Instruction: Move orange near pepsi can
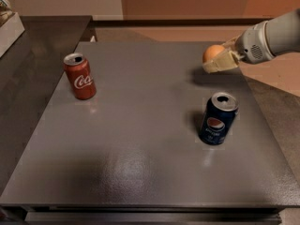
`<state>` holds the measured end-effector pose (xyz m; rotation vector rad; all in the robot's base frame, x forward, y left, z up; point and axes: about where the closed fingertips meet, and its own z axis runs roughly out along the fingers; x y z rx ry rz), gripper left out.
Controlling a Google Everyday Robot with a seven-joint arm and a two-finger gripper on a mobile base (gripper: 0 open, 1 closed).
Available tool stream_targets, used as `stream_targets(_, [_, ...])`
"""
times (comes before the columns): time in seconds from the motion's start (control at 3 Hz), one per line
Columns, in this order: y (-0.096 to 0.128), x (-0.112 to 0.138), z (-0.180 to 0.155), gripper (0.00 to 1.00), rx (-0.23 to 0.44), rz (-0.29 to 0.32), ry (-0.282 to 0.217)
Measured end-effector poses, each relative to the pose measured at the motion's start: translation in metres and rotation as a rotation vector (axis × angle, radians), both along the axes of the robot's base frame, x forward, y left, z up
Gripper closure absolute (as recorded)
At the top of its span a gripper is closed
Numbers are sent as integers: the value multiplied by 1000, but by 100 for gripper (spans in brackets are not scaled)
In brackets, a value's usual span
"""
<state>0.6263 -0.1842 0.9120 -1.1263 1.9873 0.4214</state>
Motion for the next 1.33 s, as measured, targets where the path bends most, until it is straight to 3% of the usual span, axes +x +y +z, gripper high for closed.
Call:
stream_targets(0.67, [-16,-40,-16,100,12,73,43])
stream_targets(1.33, [-14,-82,-37,100,36,171,94])
